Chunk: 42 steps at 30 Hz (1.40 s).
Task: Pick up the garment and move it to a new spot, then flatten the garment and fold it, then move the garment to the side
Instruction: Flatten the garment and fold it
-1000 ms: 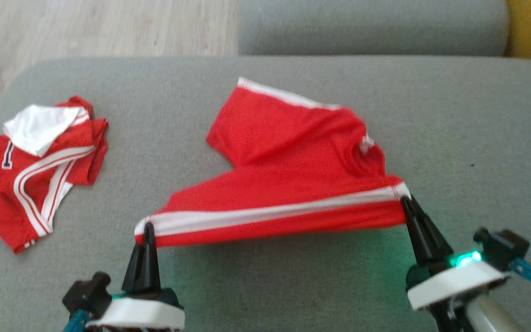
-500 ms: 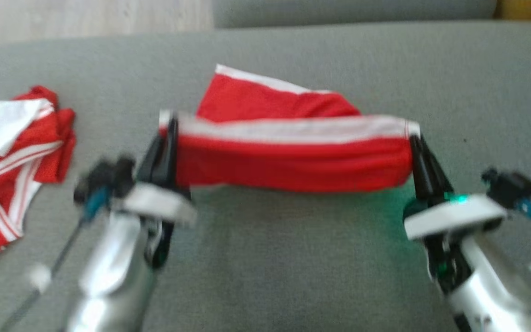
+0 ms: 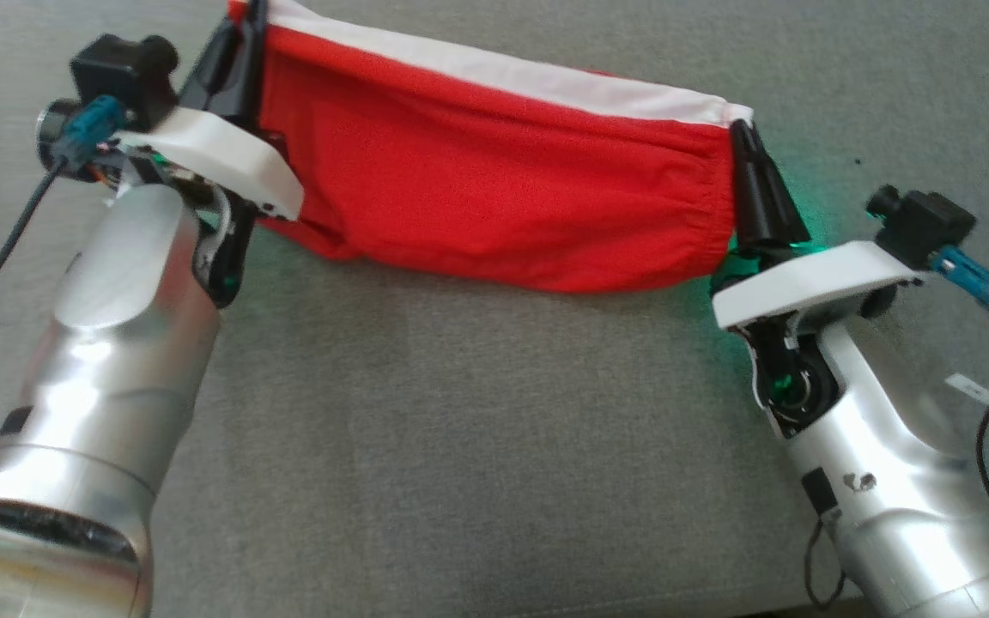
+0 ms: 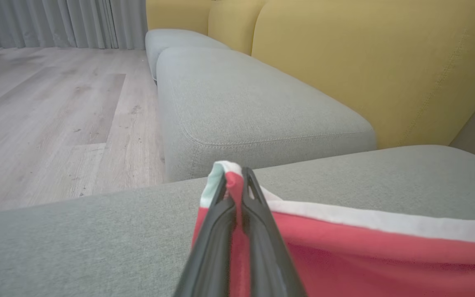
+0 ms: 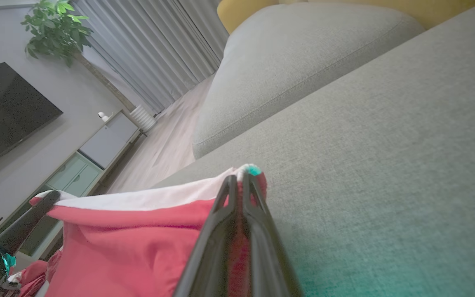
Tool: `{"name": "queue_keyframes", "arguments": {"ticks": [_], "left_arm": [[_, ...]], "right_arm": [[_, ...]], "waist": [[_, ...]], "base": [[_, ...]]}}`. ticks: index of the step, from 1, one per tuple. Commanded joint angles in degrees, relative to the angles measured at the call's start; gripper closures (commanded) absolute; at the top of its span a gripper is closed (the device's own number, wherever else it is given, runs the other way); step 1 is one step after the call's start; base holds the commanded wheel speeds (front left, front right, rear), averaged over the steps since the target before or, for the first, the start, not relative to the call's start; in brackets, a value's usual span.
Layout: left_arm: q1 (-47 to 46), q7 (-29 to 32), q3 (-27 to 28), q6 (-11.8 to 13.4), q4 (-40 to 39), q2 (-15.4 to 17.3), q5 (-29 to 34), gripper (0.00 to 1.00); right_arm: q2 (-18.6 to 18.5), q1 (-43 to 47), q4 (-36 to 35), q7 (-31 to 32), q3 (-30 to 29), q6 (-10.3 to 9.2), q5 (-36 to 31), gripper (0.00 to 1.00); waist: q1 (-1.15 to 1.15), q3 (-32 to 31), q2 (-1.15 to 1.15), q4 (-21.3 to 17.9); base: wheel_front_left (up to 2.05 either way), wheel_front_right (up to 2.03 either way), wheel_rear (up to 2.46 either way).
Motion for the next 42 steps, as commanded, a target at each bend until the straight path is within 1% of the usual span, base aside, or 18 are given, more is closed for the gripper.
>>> {"name": "queue_keyframes", "arguments": {"ticks": [1,3,4,5,6,10,12,14,19,22,25,29,33,38,42], "left_arm": [[-2.8,-0.8,0.1,0.1,0.1,2.3,-0.8,1.0],[-3.3,-1.3,-1.2,0.1,1.8,2.2,-1.5,1.0],[-3.3,-1.7,-1.6,0.1,2.7,2.1,-1.8,0.85],[-3.2,-1.9,-1.8,0.1,3.6,2.0,-2.1,0.26],[-2.9,-2.2,-2.0,0.1,4.3,1.9,-2.5,0.0],[-1.7,-2.8,-1.3,0.1,5.9,1.7,-3.1,0.0],[-1.2,-2.9,-0.5,0.2,5.4,1.7,-3.1,0.0],[0.4,-2.9,1.6,0.8,3.4,1.7,-2.7,0.0],[6.7,-2.9,7.3,2.1,-1.8,0.2,-1.2,0.0],[10.2,-2.9,10.1,2.0,-3.5,-1.7,-0.6,0.0],[12.4,-2.9,11.8,1.5,-3.7,-3.5,0.0,0.0],[13.4,-2.9,13.0,1.0,-3.2,-4.9,1.4,0.0],[13.3,-2.9,14.0,0.9,-1.1,-5.4,3.1,0.0],[12.3,-2.9,14.4,0.8,3.7,-5.6,4.4,0.0],[10.8,-2.9,14.2,2.4,8.6,-5.1,6.0,0.0]], "right_arm": [[1.4,-1.3,-1.2,-0.4,1.6,0.43,-0.2,1.0],[1.9,-1.6,-0.6,-0.4,1.5,0.43,0.0,1.0],[2.1,-1.7,-0.2,-0.4,1.6,0.43,-0.1,0.95],[2.2,-1.6,0.3,-0.4,1.5,0.43,0.1,0.13],[2.4,-1.5,0.6,-0.4,1.1,0.43,0.0,0.0],[2.0,-0.4,0.9,-0.4,-0.8,0.43,-2.6,0.0],[1.8,0.1,0.8,-0.4,-1.6,0.43,-3.9,0.0],[1.5,1.4,0.6,-0.4,-3.5,0.43,-6.9,0.0],[1.5,5.2,-0.9,-0.4,-9.7,0.43,-17.0,0.0],[1.8,7.5,-2.8,-0.4,-13.2,0.43,-24.1,0.0],[2.1,9.1,-5.1,-0.4,-16.6,0.43,-31.3,0.0],[2.8,10.4,-6.6,-0.4,-19.9,0.43,-37.4,0.0],[3.4,10.9,-6.7,-0.4,-20.8,0.43,-40.1,0.0],[3.9,11.3,-6.3,-0.4,-20.9,0.43,-40.7,0.0],[4.1,11.2,-6.3,-0.4,-20.9,0.43,-40.9,0.0]], "waist": [[-0.02,1.5,0.0,-1.6],[-0.02,1.7,0.0,-1.8],[-0.02,1.6,0.0,-1.9],[-0.02,1.5,0.0,-2.0],[-0.02,1.2,0.0,-2.0],[-0.02,-0.5,0.0,-1.8],[-0.02,-1.1,0.0,-1.6],[-0.02,-2.2,0.0,-1.3],[-0.02,-5.1,0.0,-0.5],[-0.02,-6.1,0.0,-0.1],[-0.02,-6.4,0.0,0.0],[-0.02,-6.2,0.0,-0.2],[-0.02,-5.7,0.0,-0.9],[-0.02,-5.0,0.0,-1.9],[-0.02,-4.4,0.0,-2.7]], "base": [[0.0,0.0,0.0],[0.0,0.0,0.0],[0.0,0.0,0.0],[0.0,0.0,0.0],[0.0,0.0,0.0],[0.0,0.0,0.0],[0.0,0.0,0.0],[0.0,0.0,0.0],[0.0,0.0,0.0],[0.0,0.0,0.0],[0.0,0.0,0.0],[0.0,0.0,0.0],[0.0,0.0,0.0],[0.0,0.0,0.0],[0.0,0.0,0.0]]}}
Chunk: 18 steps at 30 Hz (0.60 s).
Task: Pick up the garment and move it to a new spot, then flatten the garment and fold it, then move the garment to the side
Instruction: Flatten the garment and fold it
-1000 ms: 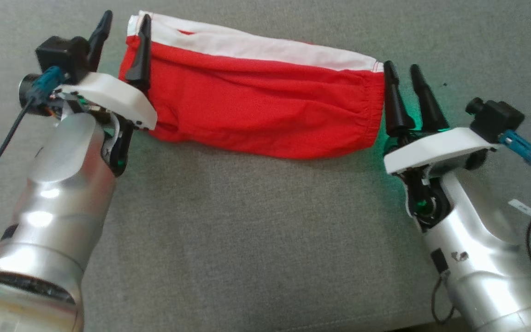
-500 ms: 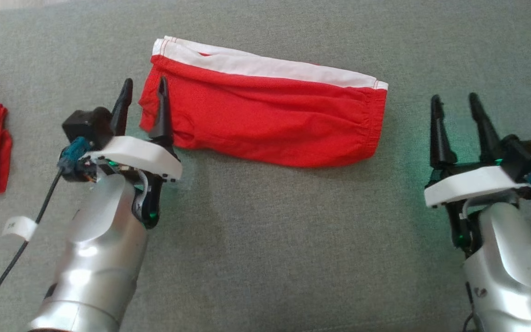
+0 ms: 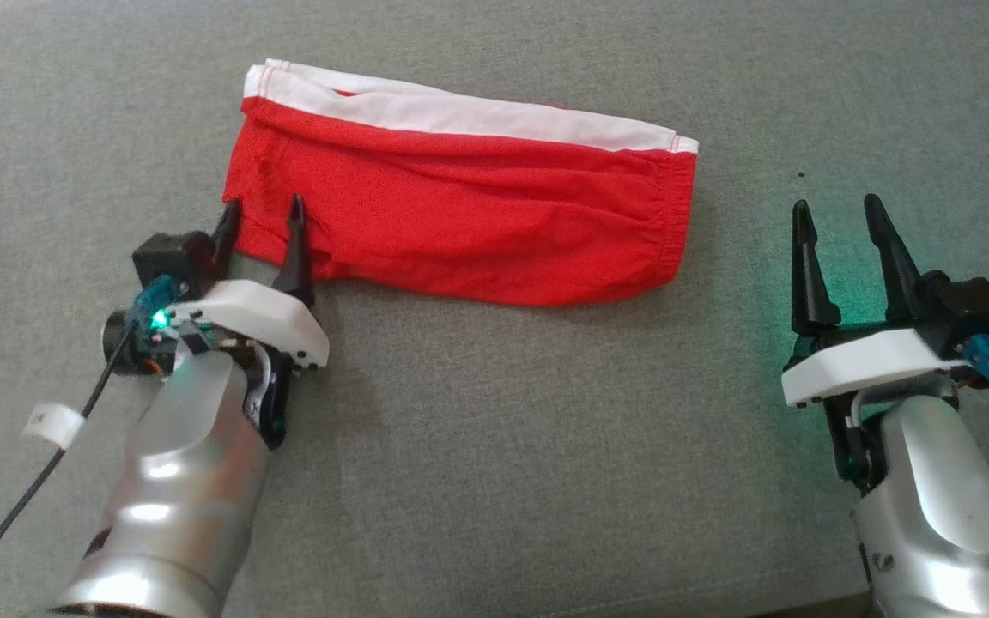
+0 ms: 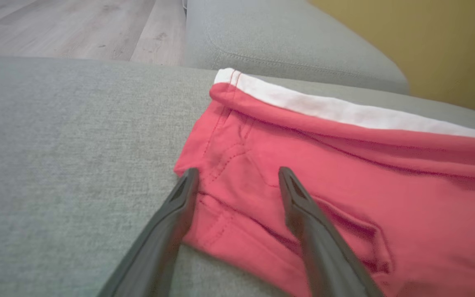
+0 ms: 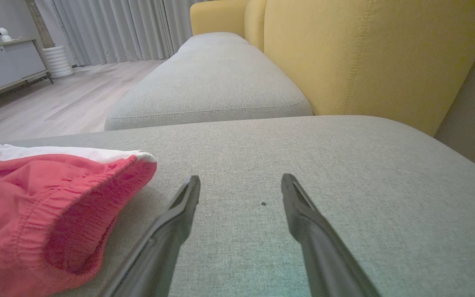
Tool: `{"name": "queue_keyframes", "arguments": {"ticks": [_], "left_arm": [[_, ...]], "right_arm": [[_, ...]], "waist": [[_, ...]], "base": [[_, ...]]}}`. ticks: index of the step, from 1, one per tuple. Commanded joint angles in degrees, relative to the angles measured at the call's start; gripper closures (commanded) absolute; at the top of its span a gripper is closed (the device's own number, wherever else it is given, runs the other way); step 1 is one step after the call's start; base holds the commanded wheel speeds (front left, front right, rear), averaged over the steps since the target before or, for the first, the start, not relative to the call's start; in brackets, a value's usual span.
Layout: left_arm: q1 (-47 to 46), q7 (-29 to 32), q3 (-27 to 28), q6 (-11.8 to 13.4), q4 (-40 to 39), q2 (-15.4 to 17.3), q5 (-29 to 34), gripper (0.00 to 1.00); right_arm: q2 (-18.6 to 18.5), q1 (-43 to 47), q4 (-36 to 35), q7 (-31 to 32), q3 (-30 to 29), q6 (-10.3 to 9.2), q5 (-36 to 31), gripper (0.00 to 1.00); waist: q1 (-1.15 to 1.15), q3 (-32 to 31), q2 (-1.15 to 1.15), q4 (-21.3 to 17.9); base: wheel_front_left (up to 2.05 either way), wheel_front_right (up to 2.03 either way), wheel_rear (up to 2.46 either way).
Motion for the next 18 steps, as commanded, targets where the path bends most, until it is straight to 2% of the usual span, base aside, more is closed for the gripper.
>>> {"name": "queue_keyframes", "arguments": {"ticks": [1,5,10,11,12,14,18], "left_arm": [[-2.9,-0.5,1.4,1.4,0.7,1.9,0.9,0.0],[-3.4,-0.5,1.1,4.2,5.1,1.8,1.9,0.0],[-3.1,0.6,0.4,5.7,10.5,0.9,1.7,0.0],[-2.9,1.0,0.2,5.4,11.0,0.7,1.6,0.76],[-2.8,1.3,-0.2,4.8,11.3,0.5,1.7,1.0],[-2.2,1.5,-0.5,3.2,11.8,0.2,1.2,1.0],[-1.4,0.8,-0.2,2.0,11.9,-0.1,0.0,1.0]], "right_arm": [[0.7,-0.6,-1.6,-0.4,1.0,0.43,-0.4,0.0],[0.8,-0.5,-1.4,-0.4,0.6,0.43,-0.6,0.0],[0.8,0.0,-0.9,-0.4,0.7,0.43,-0.9,0.0],[0.8,0.1,-0.8,-0.4,0.8,0.43,-0.8,0.0],[0.9,0.1,-0.6,-0.4,1.1,0.43,-0.7,0.0],[0.9,0.3,-0.4,-0.4,1.3,0.43,-0.4,0.0],[0.9,0.8,0.0,-0.4,1.5,0.43,0.0,0.0]], "waist": [[0.0,0.3,0.0,-0.4],[0.0,0.1,0.0,-0.4],[0.0,-1.0,0.0,0.2],[0.0,-1.3,0.0,0.4],[0.0,-1.6,0.0,0.5],[0.0,-2.3,0.0,0.9],[0.0,-3.8,0.0,1.4]], "base": [[0.0,0.0,0.0],[0.0,0.0,0.0],[0.0,0.0,0.0],[0.0,0.0,0.0],[0.0,0.0,0.0],[0.0,0.0,0.0],[0.0,0.0,0.0]]}}
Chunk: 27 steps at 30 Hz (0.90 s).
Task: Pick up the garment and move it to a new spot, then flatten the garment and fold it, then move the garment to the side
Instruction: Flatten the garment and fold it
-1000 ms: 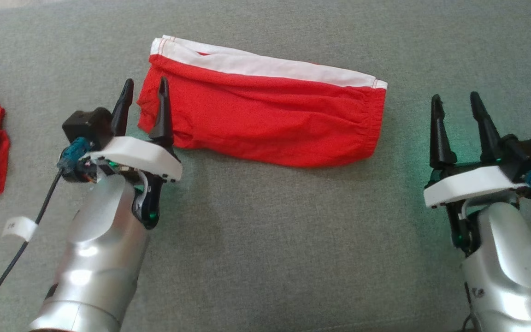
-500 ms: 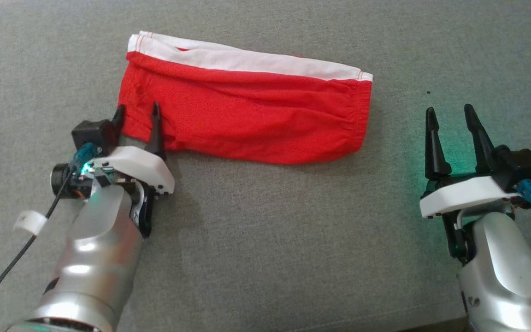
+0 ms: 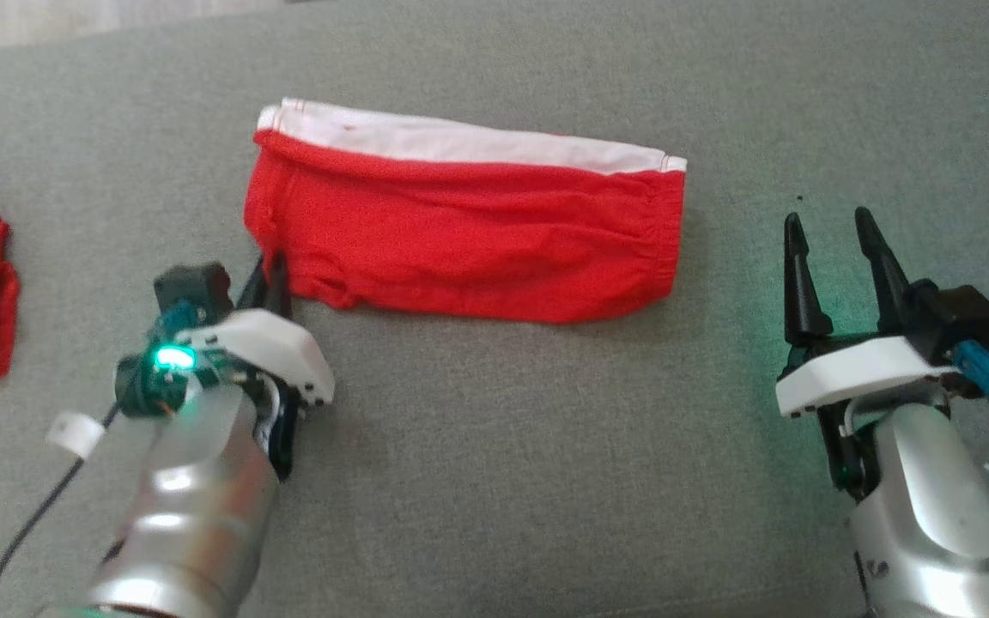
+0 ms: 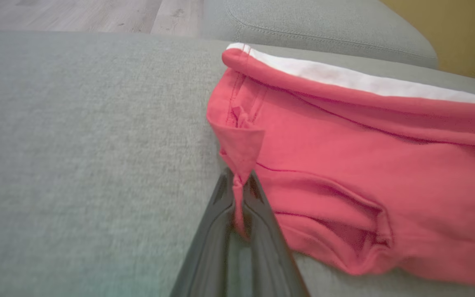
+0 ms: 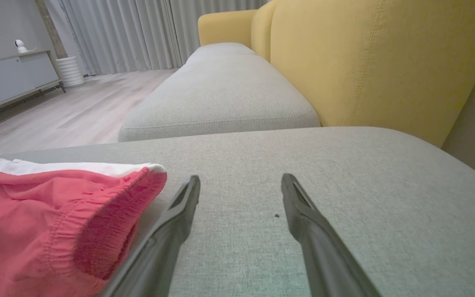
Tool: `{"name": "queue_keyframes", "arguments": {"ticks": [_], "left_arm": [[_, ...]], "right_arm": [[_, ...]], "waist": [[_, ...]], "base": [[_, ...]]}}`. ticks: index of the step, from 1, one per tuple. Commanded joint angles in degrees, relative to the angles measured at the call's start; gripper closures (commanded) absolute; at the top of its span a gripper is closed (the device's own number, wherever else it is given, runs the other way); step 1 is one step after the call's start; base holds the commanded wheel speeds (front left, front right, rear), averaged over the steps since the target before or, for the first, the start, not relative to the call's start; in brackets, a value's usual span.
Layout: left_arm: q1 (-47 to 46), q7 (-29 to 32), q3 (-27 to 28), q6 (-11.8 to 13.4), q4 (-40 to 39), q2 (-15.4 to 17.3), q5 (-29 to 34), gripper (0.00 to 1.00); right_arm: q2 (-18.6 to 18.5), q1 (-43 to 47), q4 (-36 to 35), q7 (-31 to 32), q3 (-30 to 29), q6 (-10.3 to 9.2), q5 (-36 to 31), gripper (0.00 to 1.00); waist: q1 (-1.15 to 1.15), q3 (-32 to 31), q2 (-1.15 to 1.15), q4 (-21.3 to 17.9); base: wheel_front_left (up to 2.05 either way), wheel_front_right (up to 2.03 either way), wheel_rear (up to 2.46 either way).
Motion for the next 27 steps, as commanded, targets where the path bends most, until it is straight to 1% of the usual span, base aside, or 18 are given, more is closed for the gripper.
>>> {"name": "queue_keyframes", "arguments": {"ticks": [1,5,7,12,16,17,18,19,22,23,25,27], "left_arm": [[1.8,-0.3,1.0,0.0,-0.2,1.3,-0.4,1.0],[5.1,-1.2,2.0,-0.3,-2.5,1.1,-1.8,1.0],[7.7,-1.2,2.9,-0.3,-6.0,1.0,-2.2,1.0],[16.6,-1.3,4.4,0.9,-15.1,0.9,-1.4,1.0],[22.2,-1.3,3.3,1.6,-20.6,0.9,-1.7,1.0],[23.0,-1.3,3.1,2.0,-22.1,0.9,-1.4,0.76],[23.6,-1.3,2.9,2.3,-24.3,0.9,-0.6,0.42],[24.3,-1.3,2.9,2.7,-26.1,0.9,0.1,0.0],[26.3,-1.3,3.2,3.3,-31.6,0.9,1.9,0.0],[27.7,-1.3,2.8,3.4,-34.3,0.9,2.5,0.0],[28.8,-1.3,2.0,3.3,-36.3,0.9,2.7,0.0],[29.5,-1.3,0.6,3.2,-37.7,0.9,2.5,0.0]], "right_arm": [[0.5,0.8,-1.3,-0.4,1.5,0.43,0.4,0.0],[0.5,2.5,-0.6,-0.4,1.2,0.43,0.7,0.0],[0.5,3.9,-0.4,-0.4,0.8,0.43,1.0,0.0],[0.5,7.3,0.1,-0.4,0.4,0.43,2.3,0.0],[0.5,8.9,0.7,-0.4,0.8,0.43,2.9,0.0],[0.5,8.9,0.6,-0.4,1.1,0.43,3.2,0.0],[0.5,8.7,0.4,-0.4,1.6,0.43,3.8,0.0],[0.5,8.3,0.1,-0.4,2.3,0.43,4.5,0.0],[0.5,6.0,-0.6,-0.4,5.6,0.43,6.9,0.0],[0.5,4.0,-0.6,-0.4,7.8,0.43,8.5,0.0],[0.6,2.0,0.3,-0.4,9.5,0.43,9.8,0.0],[0.6,0.3,2.6,-0.4,10.6,0.43,10.4,0.0]], "waist": [[0.0,-1.2,0.0,0.6],[0.0,-4.5,0.0,1.8],[0.0,-6.3,0.0,2.7],[0.0,-9.5,0.0,5.3],[0.0,-10.0,0.0,6.9],[0.0,-9.8,0.0,7.2],[0.0,-9.4,0.0,7.6],[0.0,-9.0,0.0,7.9],[0.0,-8.0,0.0,8.9],[0.0,-7.4,0.0,9.9],[0.0,-6.8,0.0,11.4],[0.0,-6.1,0.0,13.1]], "base": [[0.0,0.0,0.0],[0.0,0.0,0.0],[0.0,0.0,0.0],[0.0,0.0,0.0],[0.0,0.0,0.0],[0.0,0.0,0.0],[0.0,0.0,0.0],[0.0,0.0,0.0],[0.0,0.0,0.0],[0.0,0.0,0.0],[0.0,0.0,0.0],[0.0,0.0,0.0]]}}
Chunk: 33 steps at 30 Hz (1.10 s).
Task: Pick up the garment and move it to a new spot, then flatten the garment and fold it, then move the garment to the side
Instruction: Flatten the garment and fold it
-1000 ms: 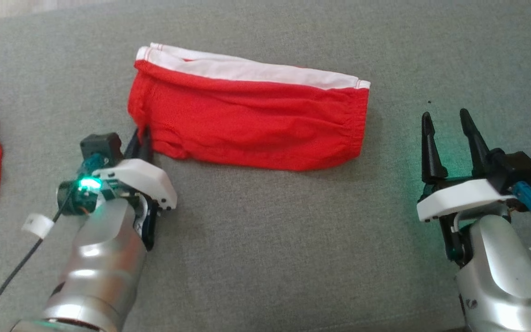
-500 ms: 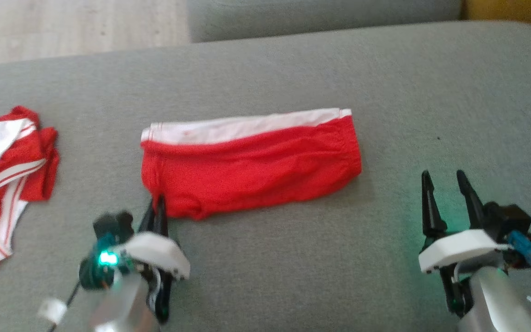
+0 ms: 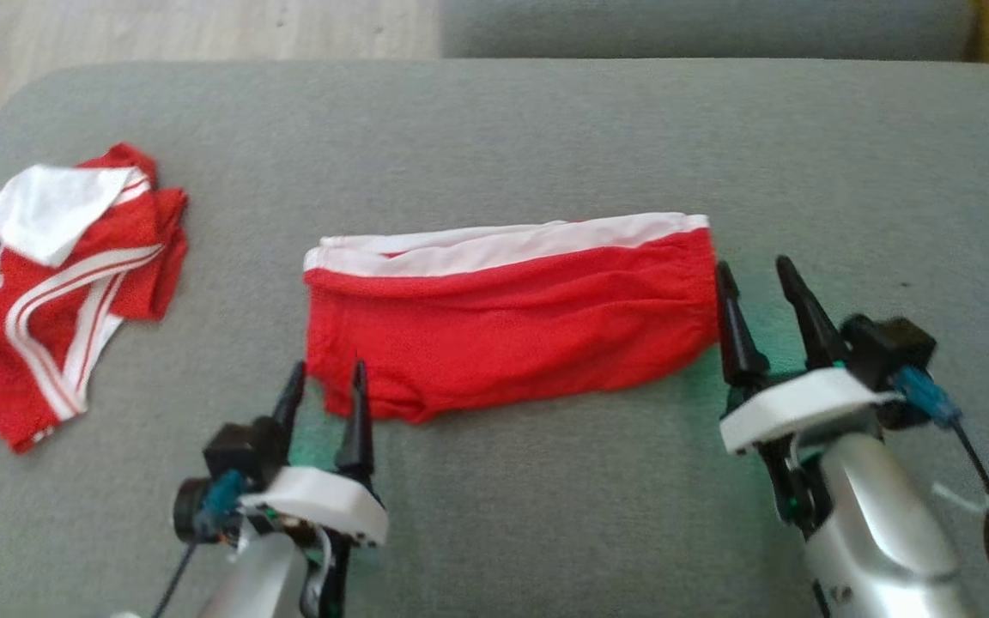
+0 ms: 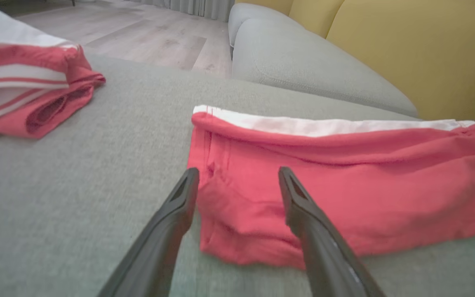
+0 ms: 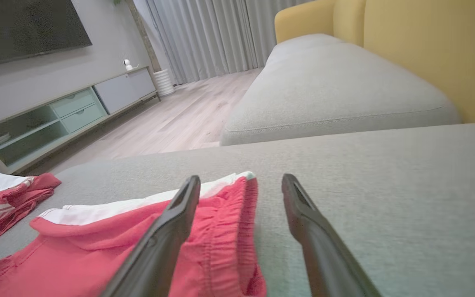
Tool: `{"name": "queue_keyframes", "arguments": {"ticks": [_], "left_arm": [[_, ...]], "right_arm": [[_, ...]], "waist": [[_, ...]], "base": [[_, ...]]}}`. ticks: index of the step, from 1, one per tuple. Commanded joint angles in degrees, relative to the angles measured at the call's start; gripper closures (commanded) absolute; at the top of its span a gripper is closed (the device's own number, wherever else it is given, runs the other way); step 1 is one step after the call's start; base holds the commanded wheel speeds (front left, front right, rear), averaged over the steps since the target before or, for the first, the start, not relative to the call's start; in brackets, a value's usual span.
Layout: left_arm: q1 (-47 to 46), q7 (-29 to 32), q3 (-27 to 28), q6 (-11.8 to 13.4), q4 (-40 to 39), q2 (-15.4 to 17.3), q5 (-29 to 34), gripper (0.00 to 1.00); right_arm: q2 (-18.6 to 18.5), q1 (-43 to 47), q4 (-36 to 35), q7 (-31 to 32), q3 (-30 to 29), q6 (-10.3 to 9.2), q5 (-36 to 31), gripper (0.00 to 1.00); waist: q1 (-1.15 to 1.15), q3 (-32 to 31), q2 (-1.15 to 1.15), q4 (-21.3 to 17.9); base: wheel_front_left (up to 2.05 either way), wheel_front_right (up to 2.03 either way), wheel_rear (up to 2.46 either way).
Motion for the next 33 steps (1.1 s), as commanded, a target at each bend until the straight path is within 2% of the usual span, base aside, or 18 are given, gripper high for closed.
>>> {"name": "queue_keyframes", "arguments": {"ticks": [1,8,13,14,15,19,23,29,33], "left_arm": [[0.2,-0.6,0.2,0.2,-2.6,1.0,0.1,0.0],[0.2,-0.6,-2.1,0.8,-4.9,1.0,-0.5,0.0],[0.2,-0.6,-2.0,1.0,-5.4,1.0,-0.6,0.0],[0.3,-0.6,-1.9,1.0,-5.5,1.0,-0.5,0.0],[0.4,-0.6,-1.7,0.9,-5.6,1.0,-0.4,0.0],[0.9,-0.6,-1.2,0.7,-5.7,1.0,-0.1,0.0],[1.5,-0.6,-0.9,0.4,-5.2,1.0,0.0,0.0],[2.0,-0.6,-1.2,0.0,-4.9,1.0,-0.4,0.0],[2.3,-0.6,-1.6,-0.1,-4.4,1.0,-0.7,0.0]], "right_arm": [[0.2,-3.0,1.4,-0.4,2.1,0.43,0.3,0.0],[0.2,-5.8,15.6,-0.4,0.0,0.43,-1.1,0.0],[0.2,-5.2,20.1,-0.4,1.3,0.43,1.4,0.03],[0.2,-4.9,20.4,-0.4,2.1,0.43,2.4,0.41],[0.2,-4.6,20.6,-0.4,2.8,0.43,3.8,1.0],[0.2,-3.8,19.8,-0.4,3.4,0.43,7.6,1.0],[0.0,-3.3,18.0,-0.4,-1.1,0.43,7.7,1.0],[-2.7,-3.8,17.3,-0.4,-7.2,0.43,8.3,1.0],[-2.4,-5.2,16.0,-0.1,-4.5,0.43,11.2,1.0]], "waist": [[-0.01,1.4,0.0,2.9],[-0.01,3.2,0.0,6.5],[-0.01,3.5,0.0,6.5],[-0.01,3.5,0.0,6.3],[-0.01,3.5,0.0,6.0],[-0.01,3.0,0.0,4.4],[-0.01,1.7,0.0,2.6],[-0.01,0.2,0.0,0.5],[-0.01,-0.5,0.0,-0.1]], "base": [[0.0,0.0,0.0],[0.0,0.0,0.0],[0.0,0.0,0.0],[0.0,0.0,0.0],[0.0,0.0,0.0],[0.0,0.0,0.0],[0.0,0.0,0.0],[0.0,0.0,0.0],[0.0,0.0,0.0]]}}
